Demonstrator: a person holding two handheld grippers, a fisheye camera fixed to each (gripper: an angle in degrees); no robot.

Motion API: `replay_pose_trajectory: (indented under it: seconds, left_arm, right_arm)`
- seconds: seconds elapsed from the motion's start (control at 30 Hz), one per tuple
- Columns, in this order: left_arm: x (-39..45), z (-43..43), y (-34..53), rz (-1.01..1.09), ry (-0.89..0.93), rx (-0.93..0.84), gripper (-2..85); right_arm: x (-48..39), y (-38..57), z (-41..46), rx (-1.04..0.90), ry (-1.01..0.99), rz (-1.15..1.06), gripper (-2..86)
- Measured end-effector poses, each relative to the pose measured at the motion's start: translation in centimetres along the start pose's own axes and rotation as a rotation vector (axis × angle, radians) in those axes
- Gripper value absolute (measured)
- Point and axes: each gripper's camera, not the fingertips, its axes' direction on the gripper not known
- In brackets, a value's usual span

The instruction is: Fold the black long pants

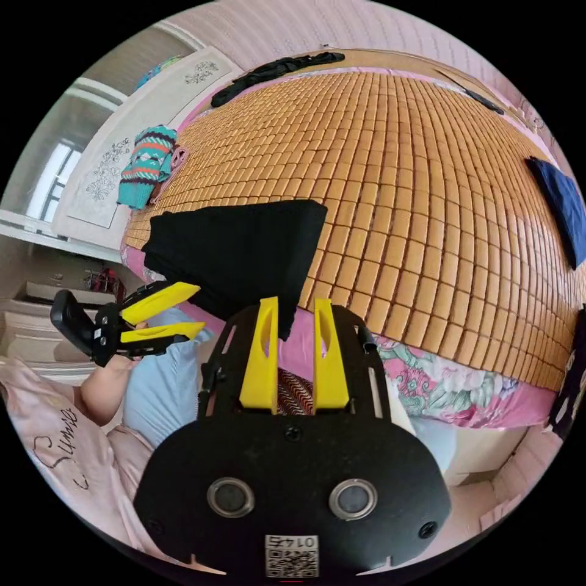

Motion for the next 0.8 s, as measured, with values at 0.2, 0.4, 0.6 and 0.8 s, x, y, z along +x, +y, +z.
replay_pose_trajectory:
  seconds: [0.2, 0.4, 0.6, 0.8]
  left_arm:
    - [4.2, 2.9, -1.9, 0.129, -0.063, -0.019, 12.6]
    - [5.0, 6.2, -2.6, 0.141, -0.062, -0.105, 12.7]
    - [5.8, 7.2, -2.2, 0.169, -0.069, -0.119, 12.7]
    - [6.5, 7.8, -2.1, 0.167, -0.082, -0.126, 12.5]
  right_arm:
    - [4.8, 3.8, 3.5, 0.040, -0.254, 0.097, 5.0]
    - [5.6, 5.7, 5.0, -0.015, -0.177, -0.006, 1.0]
    - [6.2, 6.9, 4.1, 0.099, -0.075, -0.061, 0.7]
    - [6.5, 7.8, 7.9, -0.014, -0.072, -0.149, -0.1]
